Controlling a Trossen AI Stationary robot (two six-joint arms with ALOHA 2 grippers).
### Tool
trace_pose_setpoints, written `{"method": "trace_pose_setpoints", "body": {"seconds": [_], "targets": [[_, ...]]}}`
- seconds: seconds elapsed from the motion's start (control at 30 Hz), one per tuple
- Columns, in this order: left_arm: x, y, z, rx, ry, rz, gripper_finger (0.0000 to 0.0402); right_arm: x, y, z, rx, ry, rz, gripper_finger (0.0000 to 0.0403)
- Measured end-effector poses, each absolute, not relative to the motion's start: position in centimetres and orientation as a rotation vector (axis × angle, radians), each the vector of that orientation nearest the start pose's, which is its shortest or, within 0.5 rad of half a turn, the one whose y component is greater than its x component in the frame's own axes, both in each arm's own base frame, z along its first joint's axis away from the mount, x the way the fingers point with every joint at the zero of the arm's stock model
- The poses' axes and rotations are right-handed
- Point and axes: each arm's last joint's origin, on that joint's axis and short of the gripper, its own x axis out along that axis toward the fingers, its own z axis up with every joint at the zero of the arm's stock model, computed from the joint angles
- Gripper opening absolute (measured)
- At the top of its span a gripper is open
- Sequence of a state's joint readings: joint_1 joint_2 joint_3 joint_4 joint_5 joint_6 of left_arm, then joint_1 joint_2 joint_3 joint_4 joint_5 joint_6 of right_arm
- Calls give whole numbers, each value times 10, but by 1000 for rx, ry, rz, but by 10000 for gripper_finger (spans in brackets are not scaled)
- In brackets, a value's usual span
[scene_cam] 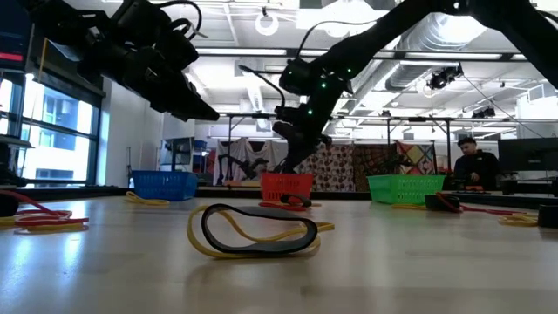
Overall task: Sort rubber bands into baskets
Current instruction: Put the black rubber band into the red bin, then put the yellow rubber band into the green bin
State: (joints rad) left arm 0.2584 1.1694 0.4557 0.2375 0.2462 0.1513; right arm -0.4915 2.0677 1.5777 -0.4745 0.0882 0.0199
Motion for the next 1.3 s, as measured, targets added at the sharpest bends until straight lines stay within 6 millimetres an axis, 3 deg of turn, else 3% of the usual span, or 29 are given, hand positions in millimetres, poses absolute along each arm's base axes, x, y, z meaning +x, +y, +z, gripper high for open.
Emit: {"method": "trace_pose_setpoints", "body": {"seconds": [0.2, 0.47, 0.6, 0.8, 1.0, 1.13, 1.3], "targets": [[221, 51, 187, 28, 462, -23, 0, 390, -215, 194, 275, 949, -514, 17], [220, 51, 187, 27, 467, -23, 0, 389, -216, 194, 305, 947, -528, 95], [220, 51, 187, 26, 469, -23, 0, 389, -216, 194, 304, 947, -528, 113], [220, 51, 187, 26, 469, -23, 0, 389, -216, 194, 275, 955, -512, 84], [219, 52, 184, 32, 512, 29, 0, 382, -212, 208, 208, 978, -476, 11], [216, 53, 179, 42, 573, 72, 0, 380, -201, 228, 123, 955, -504, 6], [213, 52, 174, 33, 631, 76, 0, 381, -180, 229, 62, 856, -462, 1]]}}
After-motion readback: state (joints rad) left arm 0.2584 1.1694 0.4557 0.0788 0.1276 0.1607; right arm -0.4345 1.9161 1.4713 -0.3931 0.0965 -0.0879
